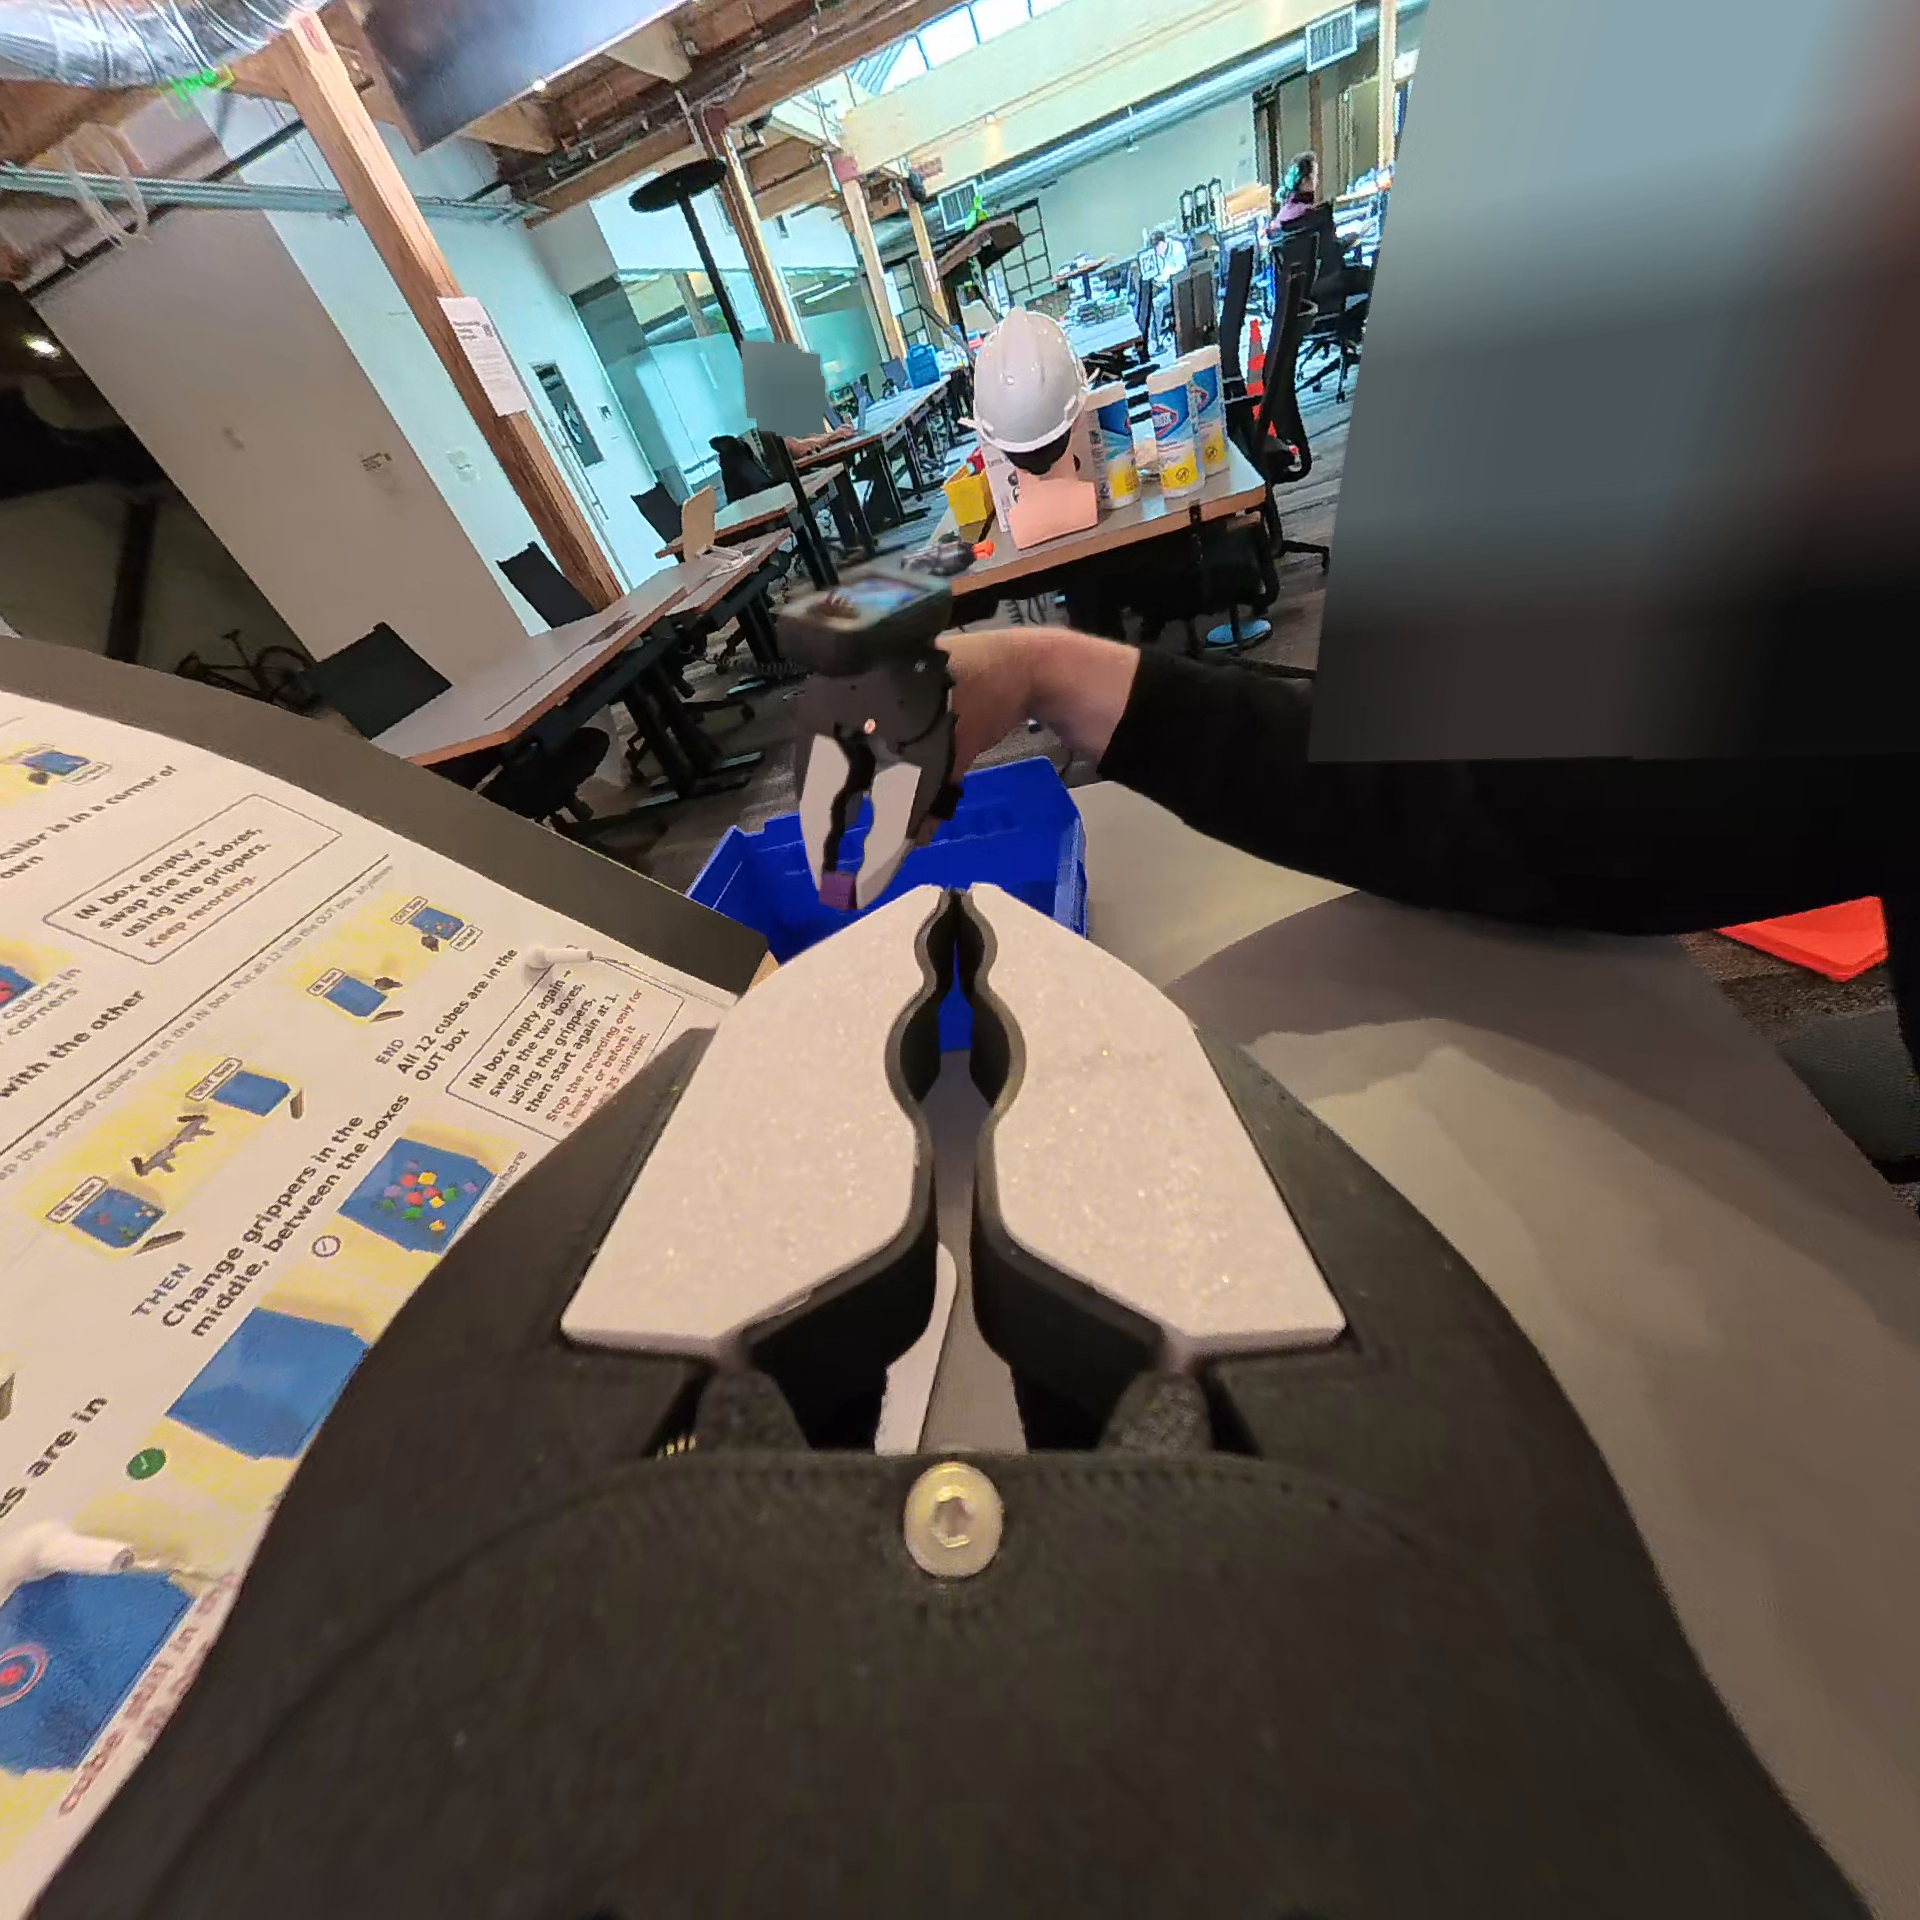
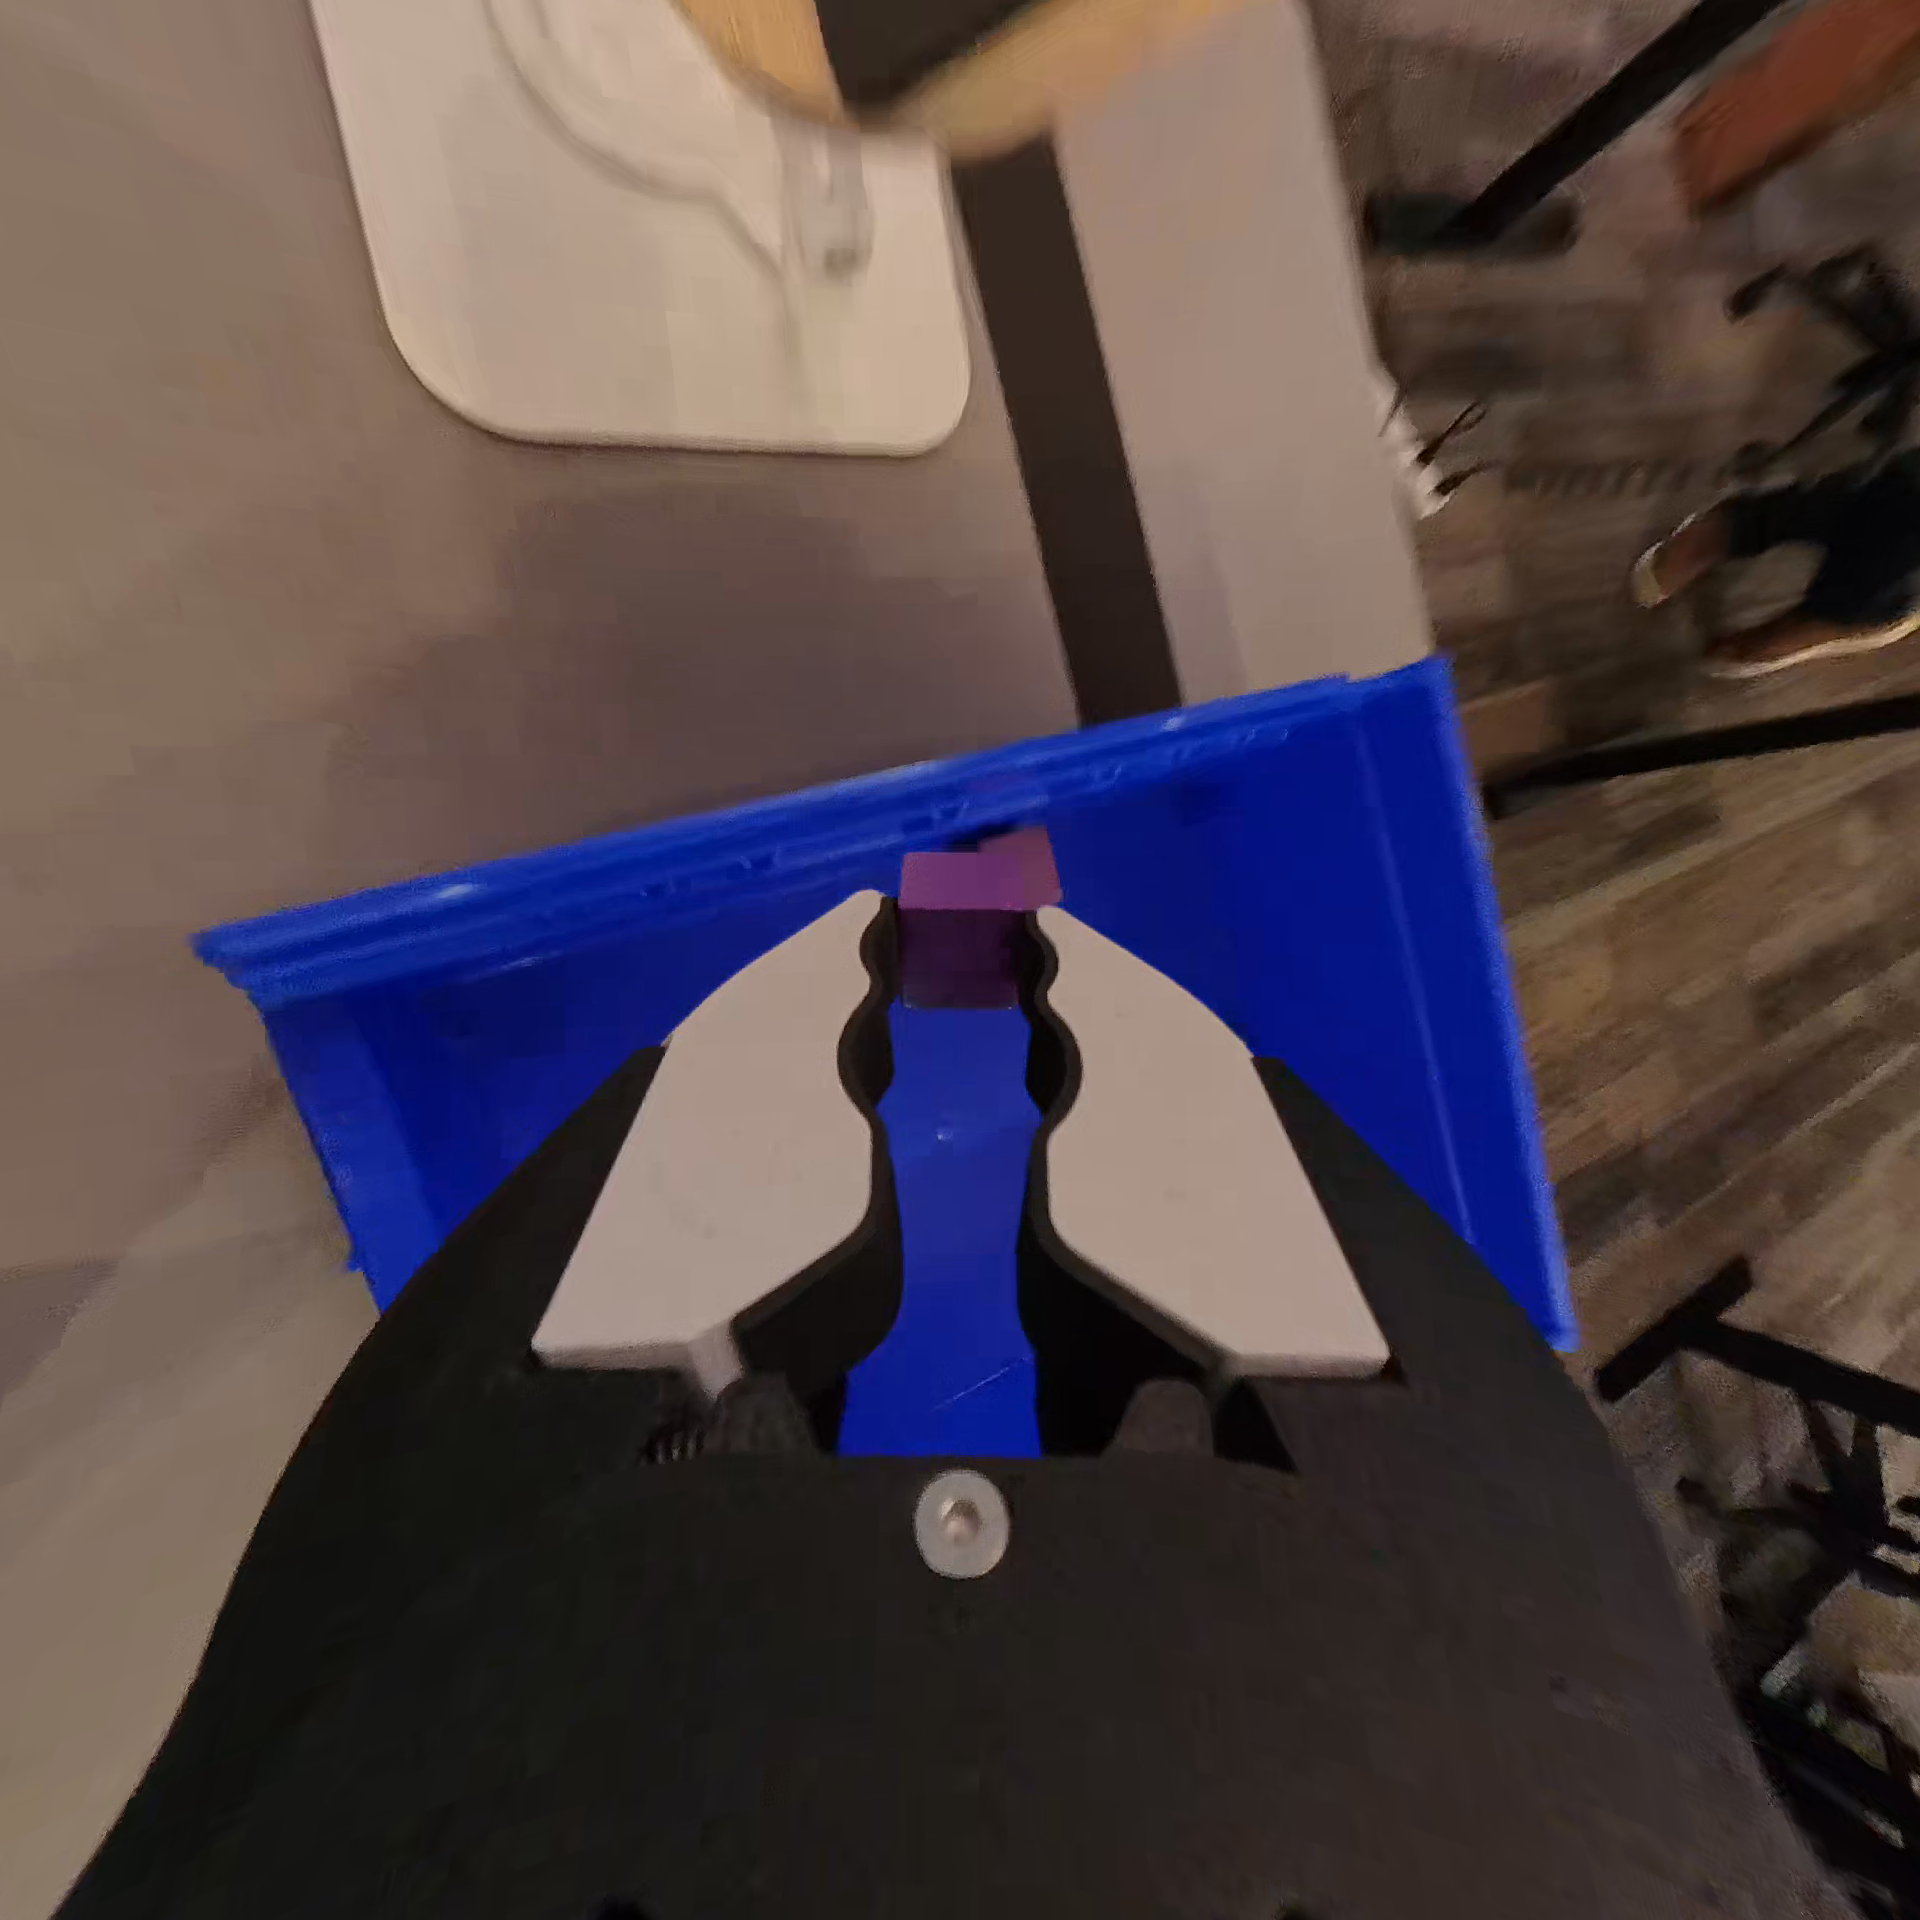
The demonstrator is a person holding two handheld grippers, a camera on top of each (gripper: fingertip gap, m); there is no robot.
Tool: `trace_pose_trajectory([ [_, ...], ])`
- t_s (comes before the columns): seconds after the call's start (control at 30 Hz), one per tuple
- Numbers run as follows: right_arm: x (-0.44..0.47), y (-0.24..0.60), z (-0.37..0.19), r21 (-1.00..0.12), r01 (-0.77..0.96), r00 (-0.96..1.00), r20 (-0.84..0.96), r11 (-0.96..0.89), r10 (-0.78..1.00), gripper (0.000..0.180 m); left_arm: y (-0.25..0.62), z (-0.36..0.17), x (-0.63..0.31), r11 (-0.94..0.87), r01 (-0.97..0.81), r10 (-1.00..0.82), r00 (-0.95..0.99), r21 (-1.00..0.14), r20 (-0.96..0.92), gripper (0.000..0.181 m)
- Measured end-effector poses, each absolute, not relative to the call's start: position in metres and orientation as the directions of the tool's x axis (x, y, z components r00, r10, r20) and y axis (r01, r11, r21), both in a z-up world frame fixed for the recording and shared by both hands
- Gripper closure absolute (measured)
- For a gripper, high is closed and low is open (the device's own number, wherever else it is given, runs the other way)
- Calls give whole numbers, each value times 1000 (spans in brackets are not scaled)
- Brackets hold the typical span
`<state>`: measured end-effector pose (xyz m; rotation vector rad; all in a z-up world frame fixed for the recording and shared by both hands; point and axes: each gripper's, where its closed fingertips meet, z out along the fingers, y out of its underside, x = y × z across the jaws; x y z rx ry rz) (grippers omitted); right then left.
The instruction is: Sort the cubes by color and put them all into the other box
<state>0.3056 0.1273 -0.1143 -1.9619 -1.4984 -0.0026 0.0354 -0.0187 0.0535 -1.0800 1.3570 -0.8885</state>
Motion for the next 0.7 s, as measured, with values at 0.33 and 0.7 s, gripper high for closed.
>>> trace_pose_trajectory([
  [0.33,327,145,-185,-306,921,317,222,-243,922,156,-14,34,55,285,-165,-956,25,-944,-292,181],
  [0.7,312,149,-217,-248,945,251,143,-211,957,157,-10,34,50,291,-174,-953,36,-941,-302,181],
])
